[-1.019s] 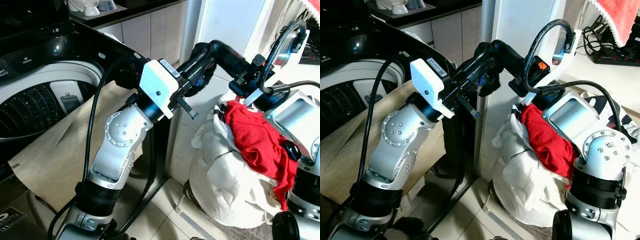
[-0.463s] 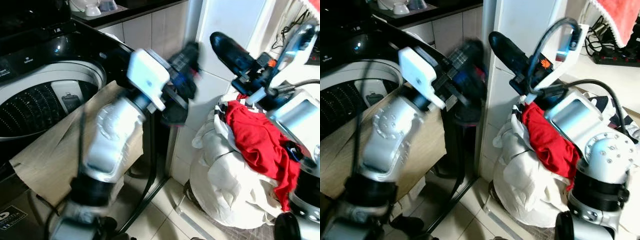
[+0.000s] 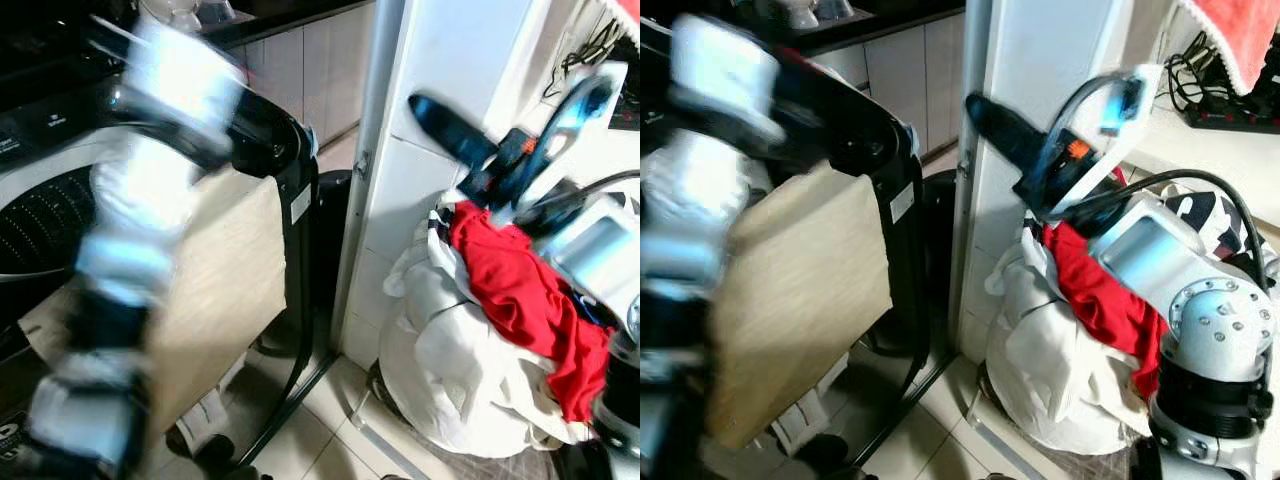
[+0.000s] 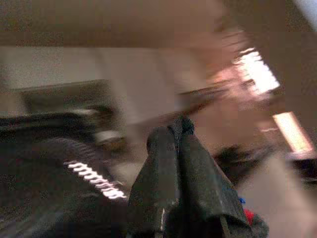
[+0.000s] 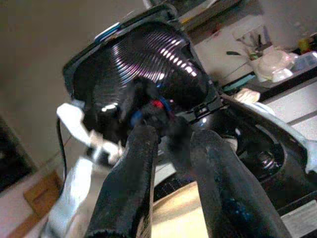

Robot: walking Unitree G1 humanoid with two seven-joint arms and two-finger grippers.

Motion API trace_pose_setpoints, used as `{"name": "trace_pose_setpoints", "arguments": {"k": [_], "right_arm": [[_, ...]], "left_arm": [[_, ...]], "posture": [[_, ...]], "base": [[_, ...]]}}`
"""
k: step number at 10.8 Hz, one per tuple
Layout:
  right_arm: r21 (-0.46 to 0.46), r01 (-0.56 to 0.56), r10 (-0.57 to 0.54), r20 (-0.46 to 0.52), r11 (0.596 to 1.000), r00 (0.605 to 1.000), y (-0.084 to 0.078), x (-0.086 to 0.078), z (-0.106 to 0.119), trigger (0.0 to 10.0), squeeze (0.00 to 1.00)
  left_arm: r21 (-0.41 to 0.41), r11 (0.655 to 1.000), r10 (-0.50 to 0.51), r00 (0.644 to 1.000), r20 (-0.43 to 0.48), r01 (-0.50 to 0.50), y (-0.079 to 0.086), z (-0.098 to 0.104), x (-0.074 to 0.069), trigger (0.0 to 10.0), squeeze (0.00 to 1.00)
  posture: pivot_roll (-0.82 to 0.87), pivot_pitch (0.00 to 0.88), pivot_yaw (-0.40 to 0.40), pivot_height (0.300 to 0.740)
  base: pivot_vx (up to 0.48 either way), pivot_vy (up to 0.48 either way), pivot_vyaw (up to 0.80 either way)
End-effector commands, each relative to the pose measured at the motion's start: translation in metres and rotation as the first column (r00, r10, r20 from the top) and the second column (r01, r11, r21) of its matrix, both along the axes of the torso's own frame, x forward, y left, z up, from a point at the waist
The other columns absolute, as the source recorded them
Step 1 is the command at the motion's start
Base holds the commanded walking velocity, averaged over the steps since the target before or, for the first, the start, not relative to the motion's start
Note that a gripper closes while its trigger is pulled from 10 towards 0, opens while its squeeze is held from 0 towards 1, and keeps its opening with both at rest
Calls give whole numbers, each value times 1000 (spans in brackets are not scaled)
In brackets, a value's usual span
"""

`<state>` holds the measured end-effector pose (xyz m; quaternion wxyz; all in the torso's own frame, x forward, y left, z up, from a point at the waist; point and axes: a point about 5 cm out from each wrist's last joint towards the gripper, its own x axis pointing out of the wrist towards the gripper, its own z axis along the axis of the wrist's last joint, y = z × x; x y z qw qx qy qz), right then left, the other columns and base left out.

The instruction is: Clothes washing

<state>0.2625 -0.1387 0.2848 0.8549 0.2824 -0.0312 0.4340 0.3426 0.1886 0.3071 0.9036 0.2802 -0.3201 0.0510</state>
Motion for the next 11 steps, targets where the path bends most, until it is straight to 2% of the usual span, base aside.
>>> {"name": "trace_pose_setpoints", "arguments": {"k": [1, 2, 3, 4, 5, 6, 7, 9, 11], "right_arm": [[-88, -55, 59, 49, 995, 997, 14, -9, 0, 10000, 0], [-153, -74, 84, 60, 986, 995, 23, -12, -4, 10000, 0], [-193, -60, 72, 51, 979, 996, 28, -10, -9, 10000, 0], [-345, -28, 52, 62, 938, 997, 37, -7, -23, 10000, 0], [-379, -32, 64, 73, 925, 995, 39, -9, -25, 10000, 0], [-436, -30, 80, 95, 899, 992, 41, -12, -29, 10000, 0], [-455, -26, 84, 107, 890, 991, 41, -14, -31, 10000, 0], [-463, -16, 75, 110, 886, 991, 41, -14, -32, 10000, 0], [-468, 14, 48, 120, 883, 992, 40, -12, -35, 10000, 0]], "left_arm": [[33, 988, 149, 989, -17, -149, 21, -4, 8, 0, 0], [-23, 984, 163, 944, -287, -177, 43, -35, 28, 0, 0], [-60, 985, 106, 849, -517, -160, 48, -71, 38, 10000, 0], [-104, 981, 43, 704, -709, -164, 51, -118, 39, 10000, 0], [-131, 968, 63, 713, -698, -213, 57, -116, 39, 10000, 0], [-160, 935, 135, 734, -665, -317, 71, -110, 39, 10000, 0], [-181, 911, 185, 758, -625, -372, 82, -101, 39, 10000, 1000], [-214, 899, 189, 780, -596, -381, 88, -92, 40, 10000, 1000], [-243, 910, 135, 792, -596, -337, 88, -87, 43, 10000, 1000]], "posture": [[-99, 0, 10, 740], [-91, 0, 8, 740], [-89, 0, 9, 740], [-92, 0, 10, 740], [-98, 0, 17, 740], [-99, 0, 19, 740], [-101, 0, 21, 740], [-101, 0, 21, 740], [-100, 0, 24, 740]], "base": [[0, 0, 0], [0, 0, 0], [0, 0, 0], [0, 0, 0], [0, 0, 0], [0, 0, 0], [0, 0, 0], [0, 0, 0], [0, 0, 0]]}}
